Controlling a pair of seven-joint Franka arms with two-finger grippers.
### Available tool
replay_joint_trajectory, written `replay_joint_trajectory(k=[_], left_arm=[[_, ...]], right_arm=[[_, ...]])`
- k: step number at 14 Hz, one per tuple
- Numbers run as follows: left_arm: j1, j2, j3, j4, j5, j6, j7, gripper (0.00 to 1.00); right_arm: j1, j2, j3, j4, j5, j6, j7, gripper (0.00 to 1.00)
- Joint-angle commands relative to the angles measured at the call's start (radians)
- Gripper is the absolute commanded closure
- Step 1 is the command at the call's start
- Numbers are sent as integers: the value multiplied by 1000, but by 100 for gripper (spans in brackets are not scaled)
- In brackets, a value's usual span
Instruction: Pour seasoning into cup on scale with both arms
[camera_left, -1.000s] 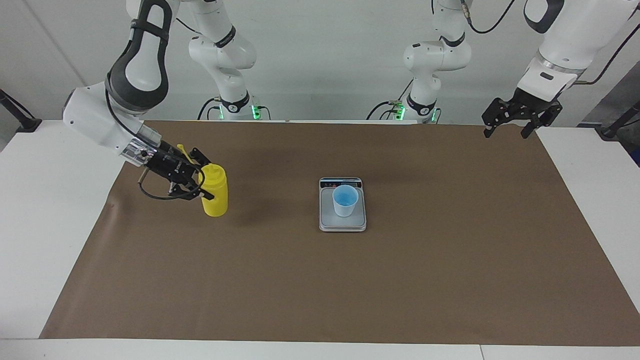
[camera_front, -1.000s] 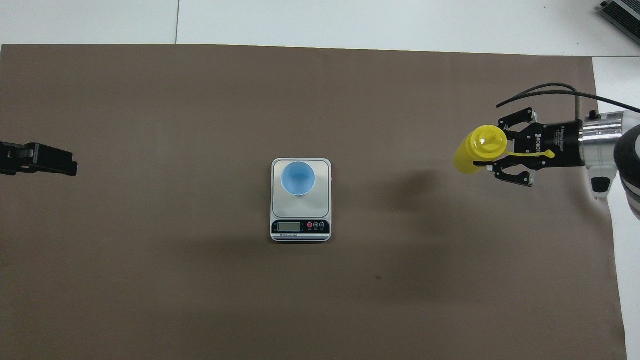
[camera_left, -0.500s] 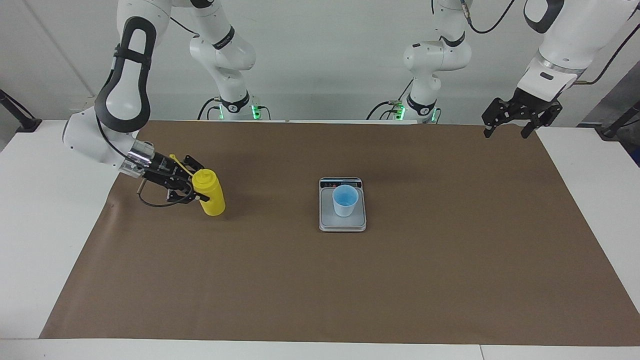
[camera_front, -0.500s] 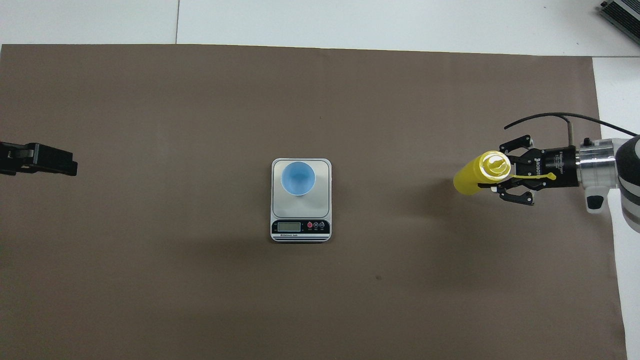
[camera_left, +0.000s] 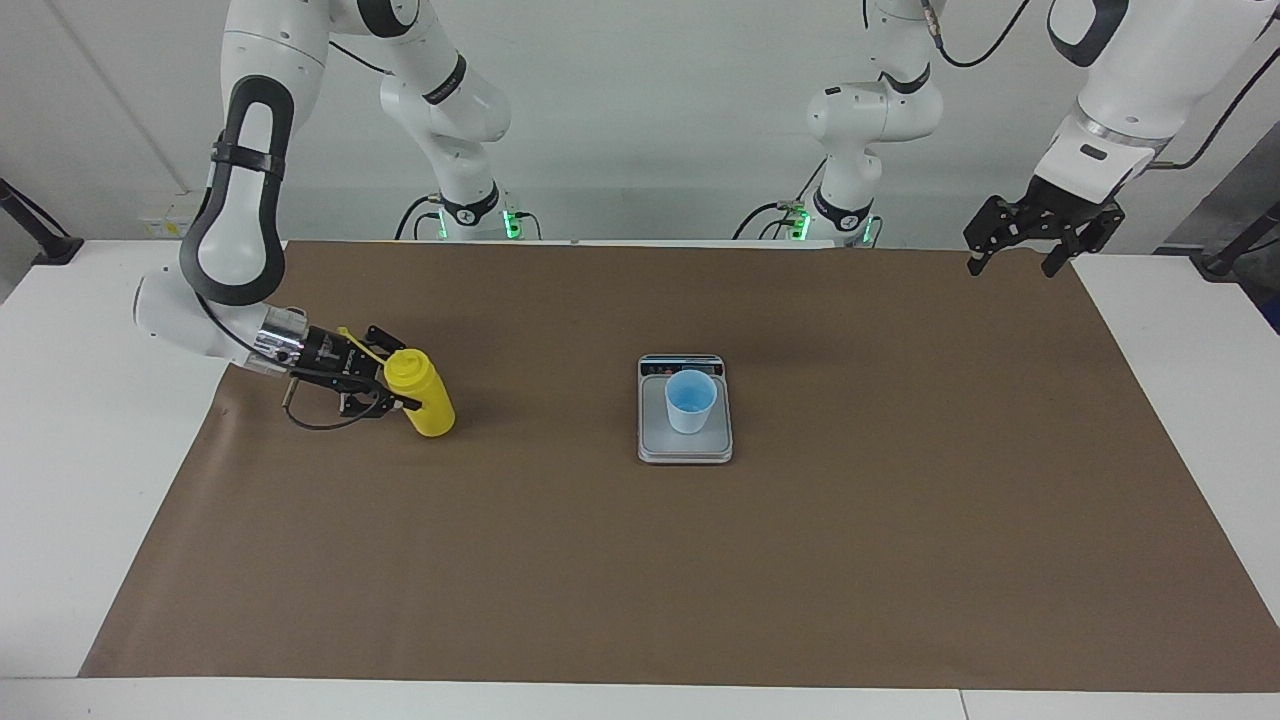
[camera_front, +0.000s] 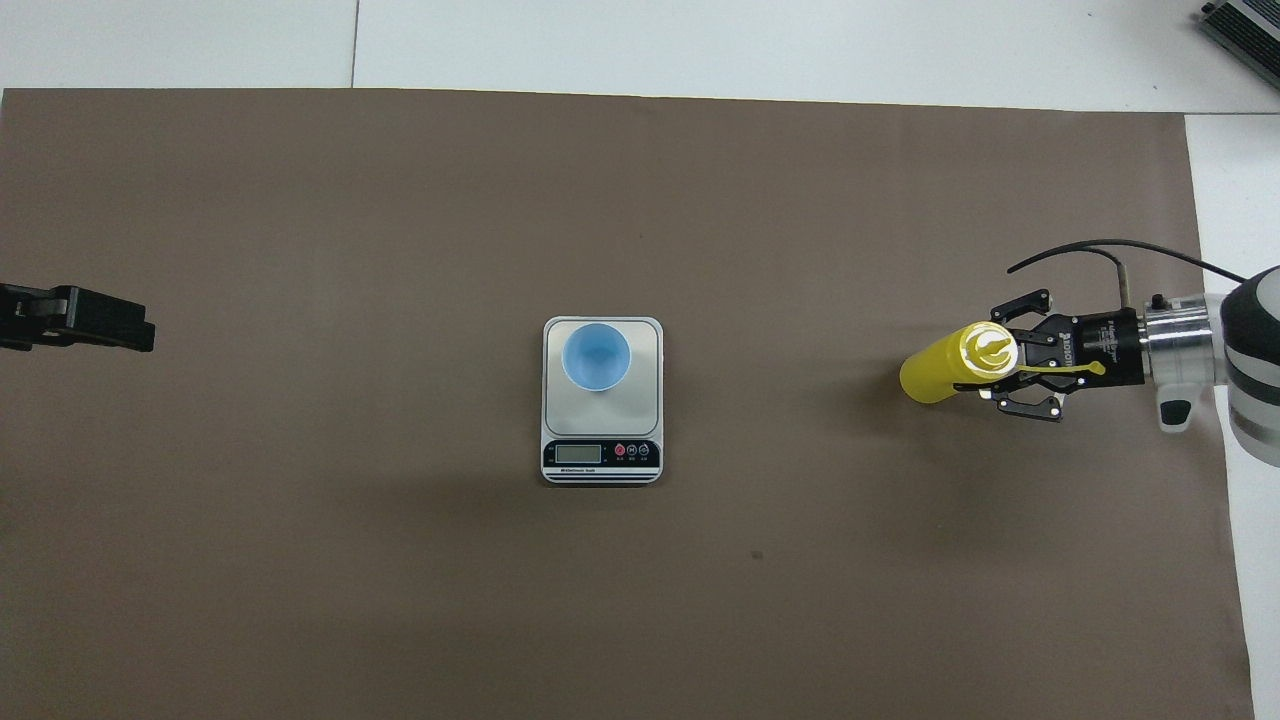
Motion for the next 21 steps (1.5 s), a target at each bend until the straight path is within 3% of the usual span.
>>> replay_joint_trajectory(k=[1,11,17,21], left_arm=[[3,-32,1,-38,-11,15,-7,0],[3,-32,1,-38,-11,15,-7,0],[3,-32,1,-38,-11,15,-7,0],[3,-32,1,-38,-11,15,-7,0]], right_arm=[[-13,-1,7,15,20,-16,-35,55],[-13,-4,6,15,12,0,-40,45],[0,-12,6,15,-11,4,-43,32],[0,-15,6,17,-26,16,-43,30]])
